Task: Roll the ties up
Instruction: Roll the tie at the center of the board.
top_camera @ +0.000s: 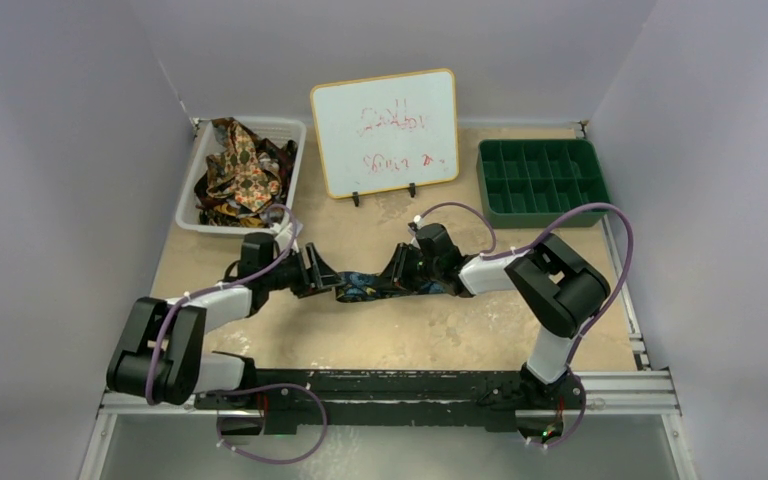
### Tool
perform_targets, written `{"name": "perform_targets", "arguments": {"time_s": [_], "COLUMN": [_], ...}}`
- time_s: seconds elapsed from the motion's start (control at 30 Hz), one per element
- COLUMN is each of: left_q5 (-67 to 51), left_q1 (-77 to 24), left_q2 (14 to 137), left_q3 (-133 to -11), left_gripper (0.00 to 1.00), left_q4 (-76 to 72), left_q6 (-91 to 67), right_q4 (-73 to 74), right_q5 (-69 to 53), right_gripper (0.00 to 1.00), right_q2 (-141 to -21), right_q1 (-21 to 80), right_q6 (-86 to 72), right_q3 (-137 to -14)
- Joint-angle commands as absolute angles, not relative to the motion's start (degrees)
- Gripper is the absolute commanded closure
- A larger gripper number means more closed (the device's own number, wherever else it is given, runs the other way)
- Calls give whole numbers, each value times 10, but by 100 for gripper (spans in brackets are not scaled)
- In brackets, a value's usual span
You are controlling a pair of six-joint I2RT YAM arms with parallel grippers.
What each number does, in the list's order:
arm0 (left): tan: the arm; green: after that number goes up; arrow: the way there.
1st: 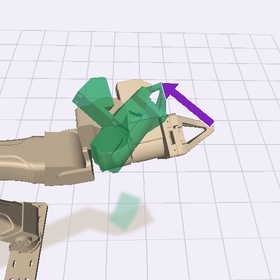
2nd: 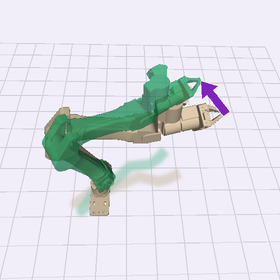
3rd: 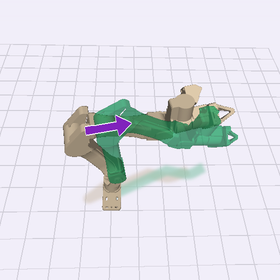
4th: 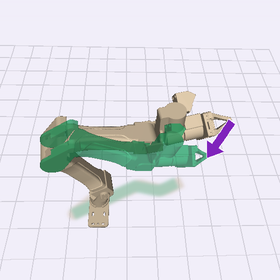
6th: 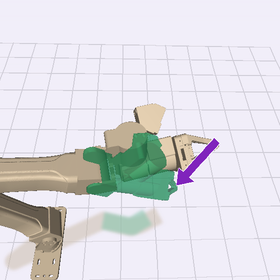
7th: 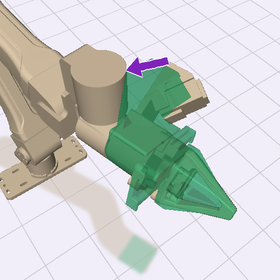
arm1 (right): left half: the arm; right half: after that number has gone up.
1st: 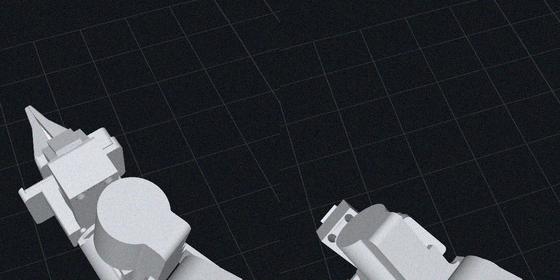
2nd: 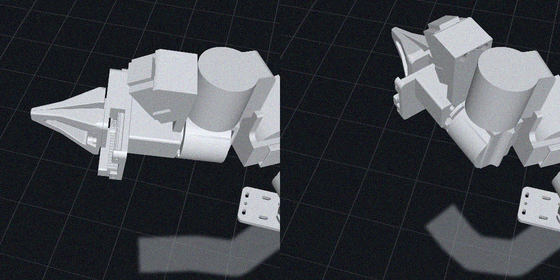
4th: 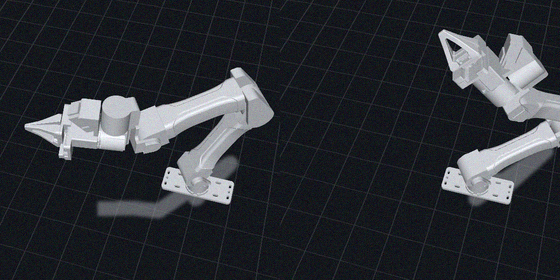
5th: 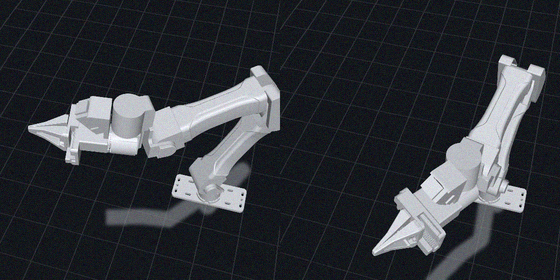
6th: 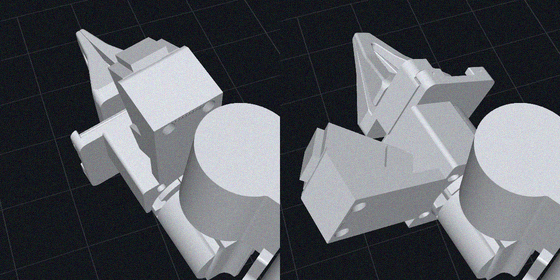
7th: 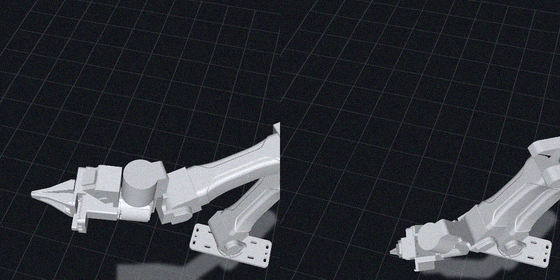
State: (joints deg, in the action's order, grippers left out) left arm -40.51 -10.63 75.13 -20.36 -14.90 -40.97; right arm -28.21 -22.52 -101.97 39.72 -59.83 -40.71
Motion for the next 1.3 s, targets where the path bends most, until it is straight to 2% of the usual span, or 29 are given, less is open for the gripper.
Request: {"name": "perform_targets", "arguments": {"time_s": [0.0,0.47,0.6,0.77,0.93,1.1,1.17,1.27], "left_q5": [-425,-454,-451,-445,-448,-438,-445,-435], "left_q1": [-104,-103,-104,-105,-105,-105,-105,-105], "left_q2": [773,858,872,865,860,847,847,837], "left_q3": [-192,-179,-180,-184,-198,-205,-210,-209], "left_gripper": [41,42,51,66,75,74,62,51], "left_q4": [-205,-319,-326,-316,-299,-266,-259,-242], "left_q6": [-410,-461,-464,-455,-441,-417,-416,-419], "right_q4": [-266,-258,-259,-249,-233,-211,-208,-207], "right_q5": [-217,-219,-223,-216,-217,-204,-204,-204], "right_gripper": [73,75,76,75,74,70,70,71], "right_q2": [-1031,-1039,-1042,-1031,-1025,-1009,-1011,-1017], "right_q1": [396,394,395,392,391,391,391,391], "right_q6": [-594,-592,-592,-590,-580,-568,-567,-567], "right_q3": [-404,-409,-410,-413,-429,-442,-447,-444]}}
